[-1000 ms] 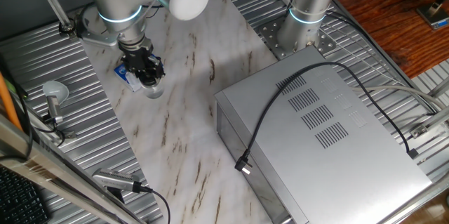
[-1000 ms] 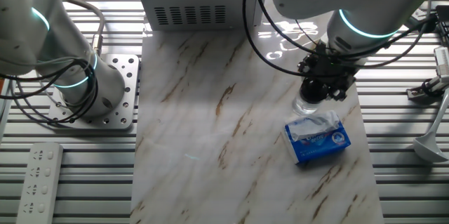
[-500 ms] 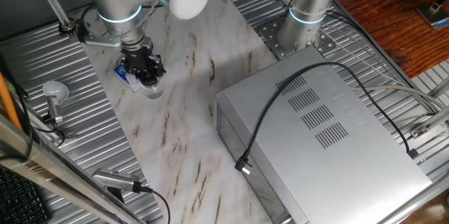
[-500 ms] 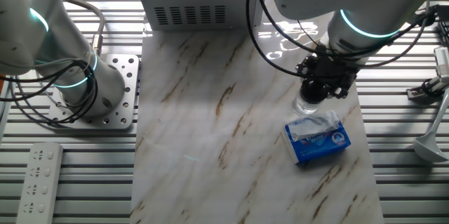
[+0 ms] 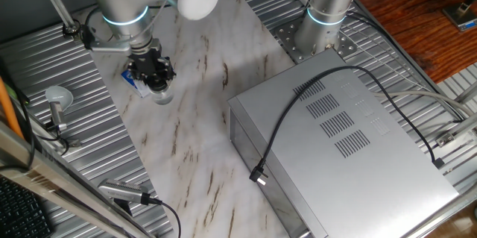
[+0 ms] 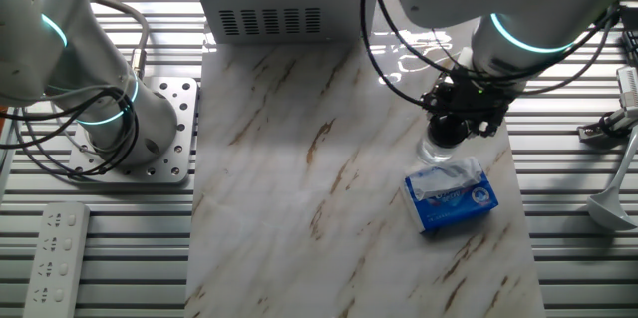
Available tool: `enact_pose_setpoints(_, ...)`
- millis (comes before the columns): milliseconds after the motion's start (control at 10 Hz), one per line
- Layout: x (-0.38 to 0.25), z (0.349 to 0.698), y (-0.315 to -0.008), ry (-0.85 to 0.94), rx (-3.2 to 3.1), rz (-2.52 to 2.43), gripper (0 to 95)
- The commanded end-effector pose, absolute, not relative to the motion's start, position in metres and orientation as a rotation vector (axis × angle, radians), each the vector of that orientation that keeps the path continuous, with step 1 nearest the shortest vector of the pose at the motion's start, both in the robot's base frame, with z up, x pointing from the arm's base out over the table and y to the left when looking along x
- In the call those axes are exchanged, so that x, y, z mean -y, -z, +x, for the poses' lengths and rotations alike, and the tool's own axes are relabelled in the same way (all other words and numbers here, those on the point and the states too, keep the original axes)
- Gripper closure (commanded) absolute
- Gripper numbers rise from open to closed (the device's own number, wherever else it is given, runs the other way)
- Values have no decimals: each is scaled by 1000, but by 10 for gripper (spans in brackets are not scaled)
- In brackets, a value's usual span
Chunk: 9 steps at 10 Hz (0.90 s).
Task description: Unscrew the lid from the jar
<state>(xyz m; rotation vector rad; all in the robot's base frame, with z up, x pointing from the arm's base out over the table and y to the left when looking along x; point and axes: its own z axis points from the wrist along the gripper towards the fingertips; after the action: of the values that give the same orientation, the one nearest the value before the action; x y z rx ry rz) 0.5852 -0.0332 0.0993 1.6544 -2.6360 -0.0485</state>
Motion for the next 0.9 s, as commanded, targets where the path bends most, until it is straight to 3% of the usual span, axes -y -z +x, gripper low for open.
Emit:
enact_pose_setpoints(100, 32, 584, -99, 29, 2597, 1702, 570)
enact_pose_setpoints(200, 32, 584, -99, 9, 2599, 1687, 570)
enact_pose_setpoints(300, 32, 584, -99, 0, 2606, 1681, 380)
enact_pose_setpoints(900, 32, 584, -102, 11, 2621, 1663, 380)
